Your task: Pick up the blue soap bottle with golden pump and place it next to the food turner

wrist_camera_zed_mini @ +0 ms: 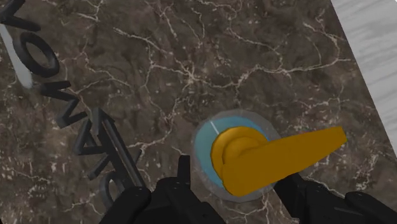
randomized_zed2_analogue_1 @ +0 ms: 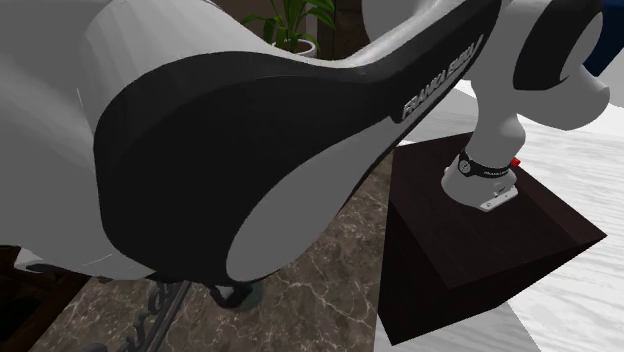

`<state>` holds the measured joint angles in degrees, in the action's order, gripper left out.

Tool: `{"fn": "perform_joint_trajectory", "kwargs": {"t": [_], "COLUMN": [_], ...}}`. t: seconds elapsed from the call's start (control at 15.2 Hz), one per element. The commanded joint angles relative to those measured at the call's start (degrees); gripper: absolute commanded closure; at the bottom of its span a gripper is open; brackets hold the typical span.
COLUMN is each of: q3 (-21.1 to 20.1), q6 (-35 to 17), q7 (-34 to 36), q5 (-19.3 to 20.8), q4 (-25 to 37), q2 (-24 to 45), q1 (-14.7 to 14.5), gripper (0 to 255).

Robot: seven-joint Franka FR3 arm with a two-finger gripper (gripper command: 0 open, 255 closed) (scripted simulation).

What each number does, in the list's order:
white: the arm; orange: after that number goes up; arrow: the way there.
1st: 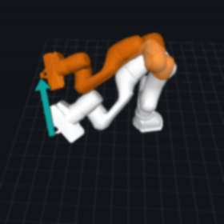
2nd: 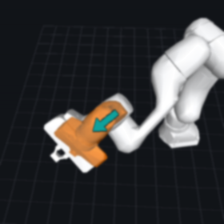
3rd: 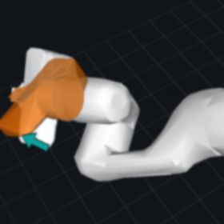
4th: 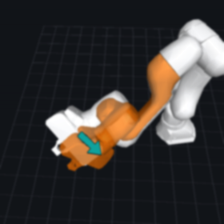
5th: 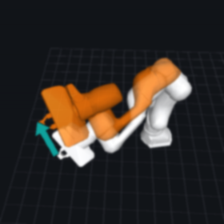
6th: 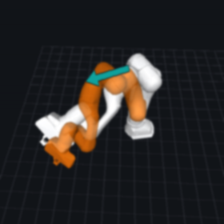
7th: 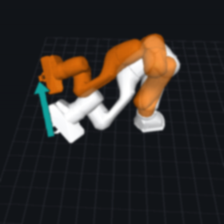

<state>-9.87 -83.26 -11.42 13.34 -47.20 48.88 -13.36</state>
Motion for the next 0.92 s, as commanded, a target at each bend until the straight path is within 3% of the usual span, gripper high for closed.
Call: {"fn": "perform_joint_trajectory", "kwargs": {"t": [0.0,0.2,0.26,0.4,0.86], "q3": [0.1,0.33,-0.14,-0.53,-0.02], "q6": [2.18,5.67,1.78,-2.65,-10.32], "q7": [-0.31,-0.91,-0.73,-1.25,-5.85], "q5": [0.05,0.16,-0.15,-0.65,-2.26], "q4": [2.99,8.33,-1.34,-13.1,-36.86], "q2": [0.78,2.53,-3.17,-10.54,-27.41], "q1": [-0.36,-0.98,0.78,3.38,10.05], "gripper": [255,255,255,255,255]}}
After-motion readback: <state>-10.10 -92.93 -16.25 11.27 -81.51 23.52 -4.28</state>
